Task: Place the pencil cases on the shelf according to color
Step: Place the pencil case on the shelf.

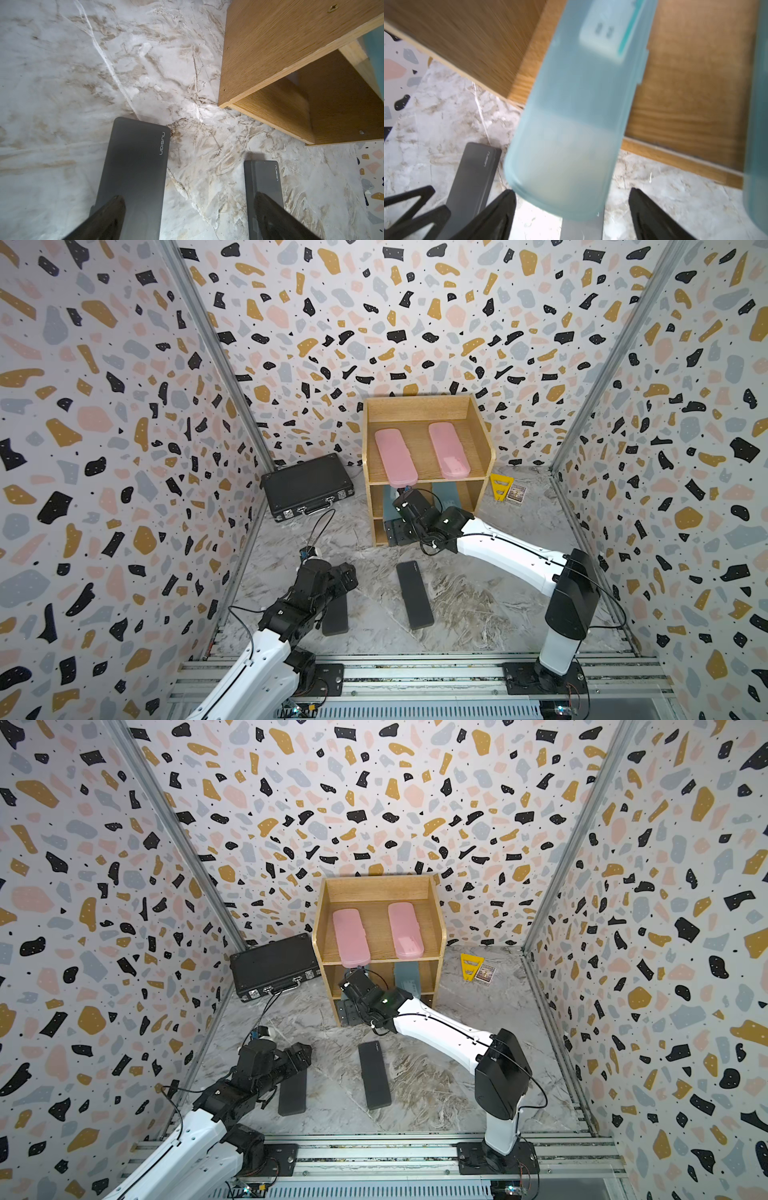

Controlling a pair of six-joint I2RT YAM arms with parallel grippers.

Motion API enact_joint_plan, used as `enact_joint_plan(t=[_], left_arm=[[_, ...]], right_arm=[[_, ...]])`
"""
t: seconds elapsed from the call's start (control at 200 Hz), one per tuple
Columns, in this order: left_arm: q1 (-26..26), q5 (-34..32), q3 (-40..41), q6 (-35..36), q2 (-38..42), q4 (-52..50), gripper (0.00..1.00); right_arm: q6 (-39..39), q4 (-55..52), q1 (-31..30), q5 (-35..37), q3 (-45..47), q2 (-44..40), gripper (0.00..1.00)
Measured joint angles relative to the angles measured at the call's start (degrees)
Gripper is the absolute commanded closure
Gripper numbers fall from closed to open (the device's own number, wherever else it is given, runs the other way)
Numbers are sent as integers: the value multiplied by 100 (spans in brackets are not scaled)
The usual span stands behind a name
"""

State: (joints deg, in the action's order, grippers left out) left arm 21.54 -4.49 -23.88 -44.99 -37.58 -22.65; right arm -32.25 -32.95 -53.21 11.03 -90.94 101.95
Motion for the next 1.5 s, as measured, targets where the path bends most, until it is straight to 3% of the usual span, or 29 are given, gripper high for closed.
enact_joint_plan(t=[0.395, 0.691, 0.896, 1.001, 1.181, 1.497], left_arm=[[0, 63, 0, 46, 111, -31, 0], [0, 81, 0, 72, 273, -219, 0], [0, 103, 0, 87, 282, -225, 0], [0, 105, 2, 85, 282, -214, 0], [0, 155, 42, 81, 177, -155, 0], [0, 306, 42, 85, -70, -125, 0]], right_arm=[[-188, -345, 11, -472, 4, -50, 14], [-262, -177, -57, -494, 852, -442, 33], [-363, 332, -197, -385, 1698, -1158, 58], [-398, 763, -232, -448, 1958, -1309, 58], [-400, 1298, -197, -621, 1958, -1071, 68], [-527, 2149, 127, -901, 2061, -883, 68]])
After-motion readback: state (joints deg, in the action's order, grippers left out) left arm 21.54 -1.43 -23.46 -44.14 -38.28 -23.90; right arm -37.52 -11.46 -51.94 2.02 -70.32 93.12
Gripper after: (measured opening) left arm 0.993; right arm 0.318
